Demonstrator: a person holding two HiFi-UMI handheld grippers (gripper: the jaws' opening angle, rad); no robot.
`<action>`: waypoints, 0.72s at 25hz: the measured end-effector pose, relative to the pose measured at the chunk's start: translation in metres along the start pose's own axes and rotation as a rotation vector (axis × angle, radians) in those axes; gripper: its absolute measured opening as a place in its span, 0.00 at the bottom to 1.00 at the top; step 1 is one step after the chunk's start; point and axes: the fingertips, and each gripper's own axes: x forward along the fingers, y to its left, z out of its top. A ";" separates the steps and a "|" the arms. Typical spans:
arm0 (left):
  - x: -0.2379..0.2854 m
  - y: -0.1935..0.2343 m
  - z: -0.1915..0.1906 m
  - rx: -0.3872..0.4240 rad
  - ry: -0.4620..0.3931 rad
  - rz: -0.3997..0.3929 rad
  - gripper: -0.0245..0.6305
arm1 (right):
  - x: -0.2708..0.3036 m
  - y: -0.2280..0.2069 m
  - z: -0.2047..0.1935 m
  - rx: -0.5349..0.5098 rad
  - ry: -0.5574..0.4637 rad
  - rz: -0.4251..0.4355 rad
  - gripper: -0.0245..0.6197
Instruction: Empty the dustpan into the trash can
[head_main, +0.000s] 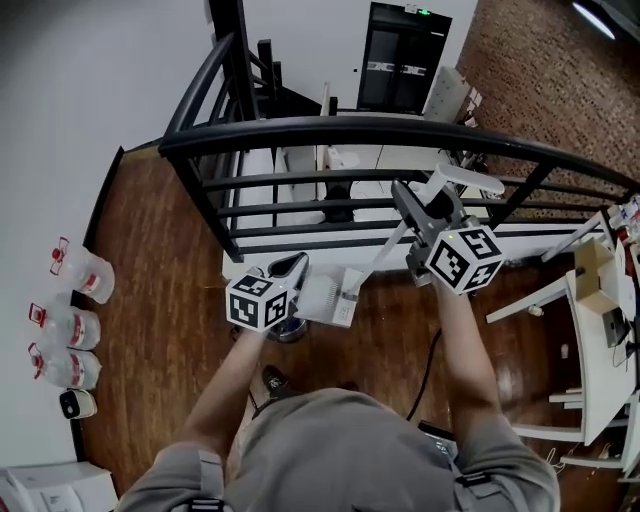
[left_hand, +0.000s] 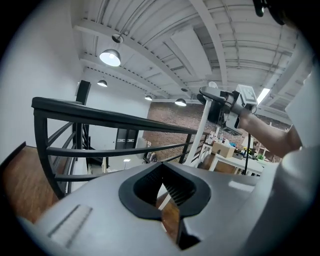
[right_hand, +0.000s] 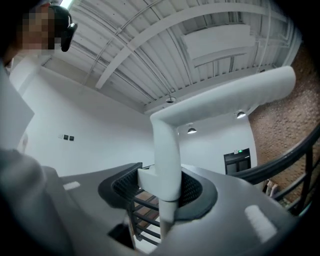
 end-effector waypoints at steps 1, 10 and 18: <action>0.005 -0.005 0.000 0.002 0.002 -0.004 0.04 | -0.007 -0.009 0.000 -0.008 0.000 -0.017 0.32; 0.037 -0.038 -0.016 -0.005 0.049 -0.054 0.04 | -0.056 -0.085 -0.064 -0.045 0.094 -0.233 0.32; 0.078 -0.072 -0.056 -0.037 0.135 -0.106 0.04 | -0.113 -0.142 -0.136 0.005 0.145 -0.331 0.32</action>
